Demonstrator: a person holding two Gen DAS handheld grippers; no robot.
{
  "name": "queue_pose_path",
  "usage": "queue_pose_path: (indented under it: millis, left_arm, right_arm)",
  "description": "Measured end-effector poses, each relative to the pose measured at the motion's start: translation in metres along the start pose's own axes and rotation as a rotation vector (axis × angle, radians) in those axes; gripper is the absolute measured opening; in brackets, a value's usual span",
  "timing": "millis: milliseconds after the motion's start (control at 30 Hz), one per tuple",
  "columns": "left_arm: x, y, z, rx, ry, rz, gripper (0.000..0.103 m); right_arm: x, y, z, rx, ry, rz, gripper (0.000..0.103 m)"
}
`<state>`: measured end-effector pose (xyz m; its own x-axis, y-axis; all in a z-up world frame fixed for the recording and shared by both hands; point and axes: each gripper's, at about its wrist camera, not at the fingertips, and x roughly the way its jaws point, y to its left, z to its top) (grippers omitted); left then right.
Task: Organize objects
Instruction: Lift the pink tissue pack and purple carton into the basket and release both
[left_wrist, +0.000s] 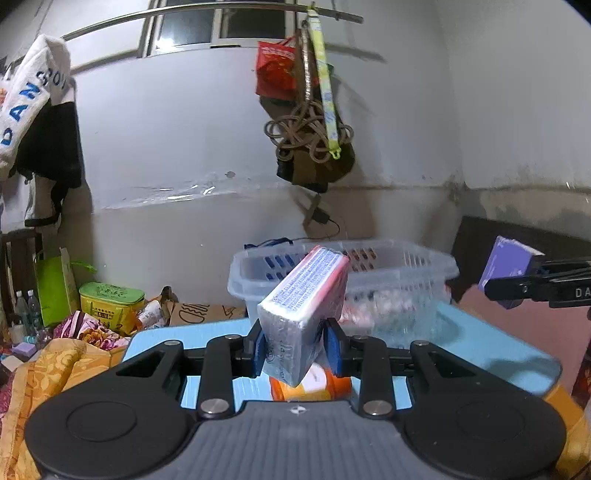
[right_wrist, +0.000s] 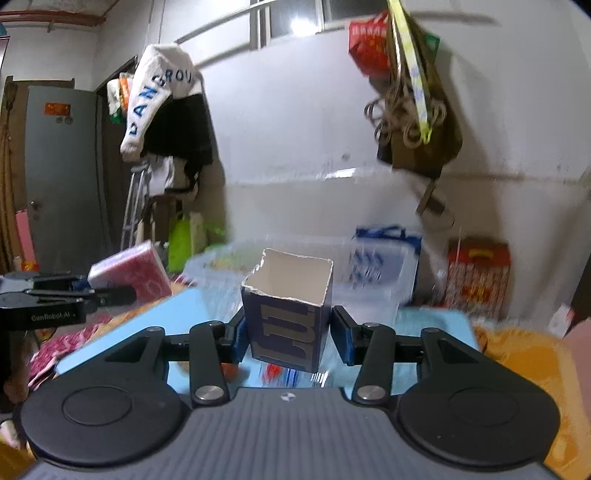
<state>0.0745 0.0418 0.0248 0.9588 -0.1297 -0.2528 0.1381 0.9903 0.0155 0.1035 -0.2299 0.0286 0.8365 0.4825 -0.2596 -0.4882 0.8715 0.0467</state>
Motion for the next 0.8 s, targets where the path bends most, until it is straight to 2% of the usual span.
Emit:
queue_pose_path:
  millis: [133,233,333,433,500,533,567,600,633,667,700,733,800]
  left_arm:
    - [0.019,0.0,0.036,-0.064,-0.009,-0.031,0.036]
    - [0.047,-0.009,0.064,-0.062,-0.026,-0.006,0.037]
    - [0.092,-0.017,0.087,-0.059,0.028,0.04,0.037]
    - [0.124,-0.019,0.099,-0.063,0.076,0.064,0.037]
    - [0.137,-0.018,0.099,-0.073,0.102,0.06,0.04]
    - [0.145,-0.018,0.098,-0.069,0.118,0.06,0.044]
    - [0.151,-0.019,0.095,-0.059,0.141,0.069,0.059]
    - [0.155,-0.019,0.092,-0.048,0.151,0.088,0.081]
    - [0.153,-0.019,0.089,-0.037,0.148,0.112,0.088]
    - [0.148,-0.02,0.086,-0.019,0.13,0.142,0.092]
    - [0.138,-0.021,0.082,-0.002,0.118,0.162,0.093]
    - [0.129,-0.021,0.08,0.012,0.113,0.172,0.093]
    - [0.099,-0.024,0.07,0.043,0.096,0.172,0.102]
  right_arm:
    - [0.025,-0.006,0.032,0.021,-0.031,-0.043,0.049]
    - [0.063,0.001,0.046,-0.047,-0.017,-0.1,0.049]
    - [0.103,-0.007,0.052,-0.02,0.023,-0.128,0.049]
    - [0.122,-0.013,0.053,0.001,0.035,-0.117,0.05]
    - [0.13,-0.013,0.051,-0.023,0.039,-0.123,0.055]
    - [0.131,-0.011,0.051,-0.039,0.038,-0.122,0.078]
    - [0.131,-0.009,0.05,-0.053,0.041,-0.141,0.101]
    - [0.127,-0.005,0.049,-0.059,0.022,-0.176,0.103]
    - [0.116,-0.001,0.047,-0.061,-0.017,-0.201,0.103]
    - [0.103,0.002,0.044,-0.051,-0.039,-0.199,0.103]
    - [0.092,0.004,0.042,-0.038,-0.051,-0.186,0.103]
    - [0.077,0.005,0.037,-0.022,-0.062,-0.177,0.103]
    - [0.052,0.007,0.024,0.022,-0.083,-0.173,0.103]
